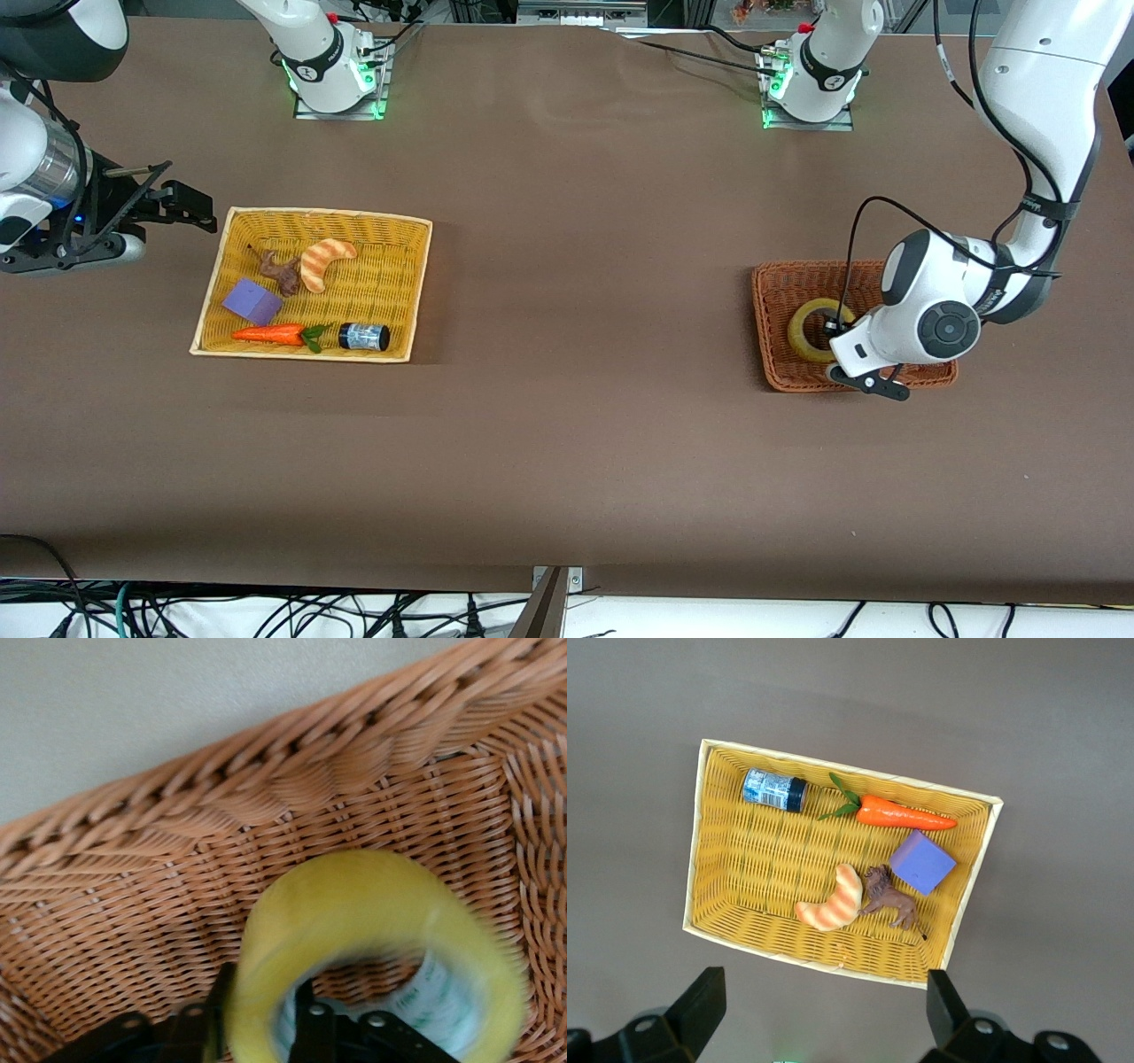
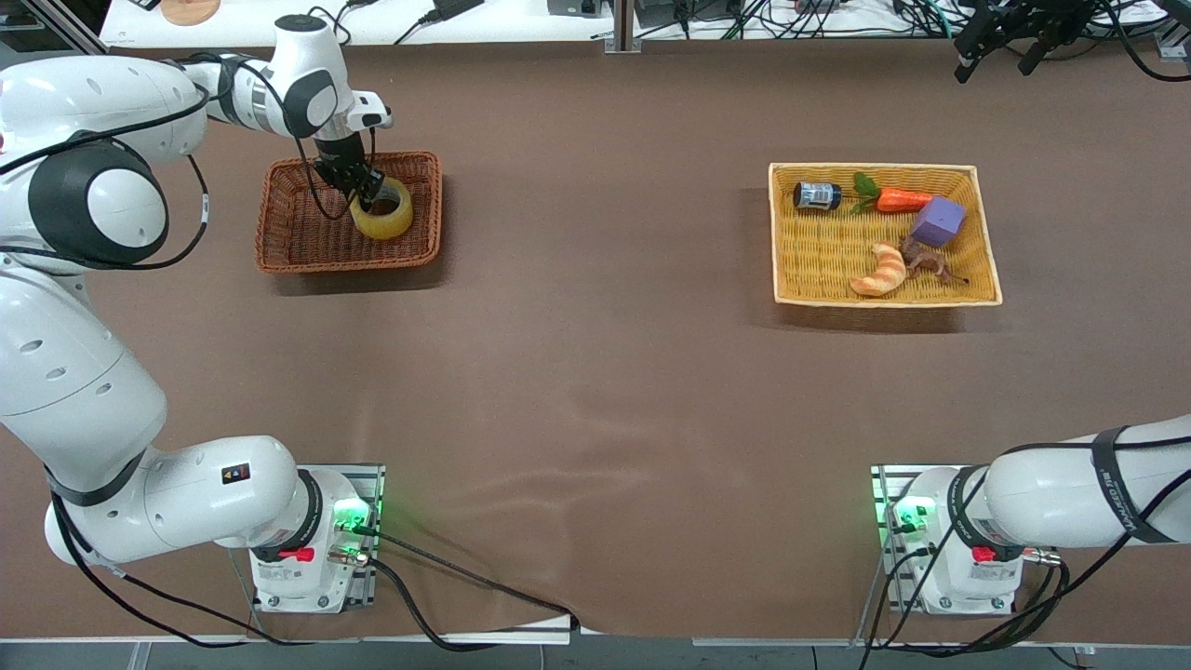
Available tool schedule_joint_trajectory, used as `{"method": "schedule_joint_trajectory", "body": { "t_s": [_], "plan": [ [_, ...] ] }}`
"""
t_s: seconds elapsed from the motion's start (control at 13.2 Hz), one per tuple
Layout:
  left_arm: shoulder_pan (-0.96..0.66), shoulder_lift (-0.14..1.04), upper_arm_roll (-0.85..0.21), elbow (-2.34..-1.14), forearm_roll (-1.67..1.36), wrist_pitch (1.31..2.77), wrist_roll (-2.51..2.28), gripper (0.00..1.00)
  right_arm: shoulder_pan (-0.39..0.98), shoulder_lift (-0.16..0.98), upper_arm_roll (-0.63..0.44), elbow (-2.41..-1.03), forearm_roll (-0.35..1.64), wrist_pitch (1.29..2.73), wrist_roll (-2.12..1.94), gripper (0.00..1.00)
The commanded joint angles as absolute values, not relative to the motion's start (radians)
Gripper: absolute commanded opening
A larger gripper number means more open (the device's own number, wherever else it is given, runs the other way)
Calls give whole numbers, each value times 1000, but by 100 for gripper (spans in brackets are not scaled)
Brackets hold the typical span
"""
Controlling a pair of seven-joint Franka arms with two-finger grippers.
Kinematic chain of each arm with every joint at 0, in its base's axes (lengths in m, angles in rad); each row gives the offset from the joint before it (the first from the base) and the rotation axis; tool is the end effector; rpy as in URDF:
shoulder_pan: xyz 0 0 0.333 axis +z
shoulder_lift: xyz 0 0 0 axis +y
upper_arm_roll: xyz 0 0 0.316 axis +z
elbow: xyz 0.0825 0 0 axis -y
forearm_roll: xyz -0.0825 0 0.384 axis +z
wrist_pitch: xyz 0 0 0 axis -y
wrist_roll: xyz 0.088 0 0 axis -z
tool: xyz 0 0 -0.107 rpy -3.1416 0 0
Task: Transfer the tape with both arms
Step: 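Carry the tape roll with the left gripper into the brown basket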
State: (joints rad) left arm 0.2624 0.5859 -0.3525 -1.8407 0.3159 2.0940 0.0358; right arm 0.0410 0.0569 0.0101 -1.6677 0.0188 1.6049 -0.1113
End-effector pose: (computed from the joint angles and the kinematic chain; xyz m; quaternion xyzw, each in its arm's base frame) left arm 0.6108 -0.0312 0.2036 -0.9789 0.1469 0.1393 0.0286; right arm 0.5662 0.0308 0.5498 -0.9949 -0.0801 0.0595 0.0114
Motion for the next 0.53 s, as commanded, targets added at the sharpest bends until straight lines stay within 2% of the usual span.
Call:
{"method": "schedule_joint_trajectory", "body": {
  "t_s": [0.0, 0.3, 0.45],
  "plan": [
    [279, 539, -382, -1839, 339, 2045, 54, 100, 38, 32, 15, -1681, 6, 1612, -98, 100],
    [279, 341, -436, -1795, 201, 1902, 32, 100, 38, 32, 14, -1675, 5, 1612, -103, 100],
    [281, 255, -440, -1728, 186, 1801, 41, 100, 38, 32, 14, -1677, 5, 1612, -103, 100]
  ]
}}
